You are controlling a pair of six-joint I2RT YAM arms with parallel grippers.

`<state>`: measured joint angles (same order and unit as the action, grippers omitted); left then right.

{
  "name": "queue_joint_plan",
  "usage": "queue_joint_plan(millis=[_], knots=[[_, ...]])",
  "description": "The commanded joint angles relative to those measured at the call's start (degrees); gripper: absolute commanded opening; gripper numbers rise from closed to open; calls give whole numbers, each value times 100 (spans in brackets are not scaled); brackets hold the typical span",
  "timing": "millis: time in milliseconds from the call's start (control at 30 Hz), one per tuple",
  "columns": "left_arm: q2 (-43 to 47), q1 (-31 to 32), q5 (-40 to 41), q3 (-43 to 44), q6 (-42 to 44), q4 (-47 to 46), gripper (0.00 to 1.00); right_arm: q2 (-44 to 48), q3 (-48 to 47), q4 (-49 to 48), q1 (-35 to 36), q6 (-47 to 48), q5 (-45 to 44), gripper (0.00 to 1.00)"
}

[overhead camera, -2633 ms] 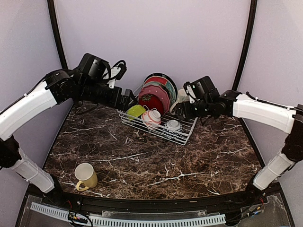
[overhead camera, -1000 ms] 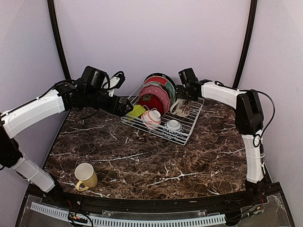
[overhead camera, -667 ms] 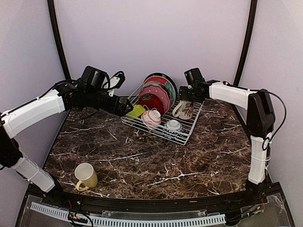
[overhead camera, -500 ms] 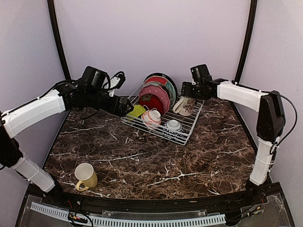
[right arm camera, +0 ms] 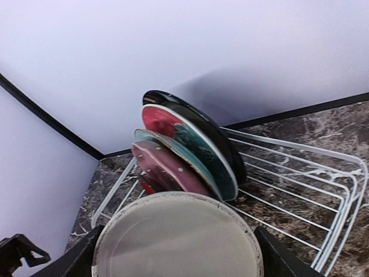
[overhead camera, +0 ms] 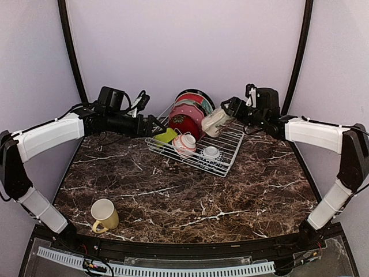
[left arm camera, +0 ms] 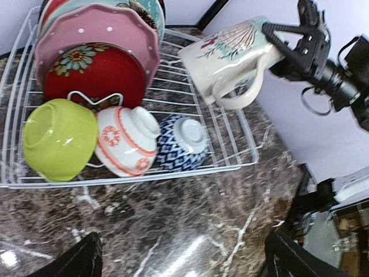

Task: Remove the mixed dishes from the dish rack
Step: Grab the cup from the dish rack, then pass from the right arm to the left

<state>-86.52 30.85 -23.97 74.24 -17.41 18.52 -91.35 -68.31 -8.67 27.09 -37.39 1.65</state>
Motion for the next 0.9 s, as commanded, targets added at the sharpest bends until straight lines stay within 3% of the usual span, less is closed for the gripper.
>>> queue_joint_plan(millis=[0, 67, 167, 333, 500, 600, 733, 867], knots=[[-271, -344, -2602, -517, -1574, -1970, 95, 347, 387, -2513, 3, -826, 1364, 0], [-487, -369, -3311, -819, -2558, -3336, 91, 271, 561, -3150, 90, -1102, 1686, 0], [-786, -361, -3679, -1302, -4113, -5378, 88, 104, 617, -3730, 296, -1288, 1831, 0], [-1164, -360, -3813, -1602, -5367, -6757, 87, -297, 567, -4427, 647, -1506, 1874, 0], [-1540, -373, -3813, -1761, -6671, -8880, 77, -743, 425, -4898, 857, -1772, 2061, 0], [-1635, -392, -3753, -1798, -7151, -9527, 71, -863, 460, -5071, 924, -1859, 2118, 0], [-1649, -442, -3699, -1826, -7176, -9645, 67, -939, 547, -5221, 976, -1976, 2162, 0], [-1693, -446, -3693, -1825, -7259, -9767, 56, -1110, 573, -5672, 1087, -2129, 2313, 0]])
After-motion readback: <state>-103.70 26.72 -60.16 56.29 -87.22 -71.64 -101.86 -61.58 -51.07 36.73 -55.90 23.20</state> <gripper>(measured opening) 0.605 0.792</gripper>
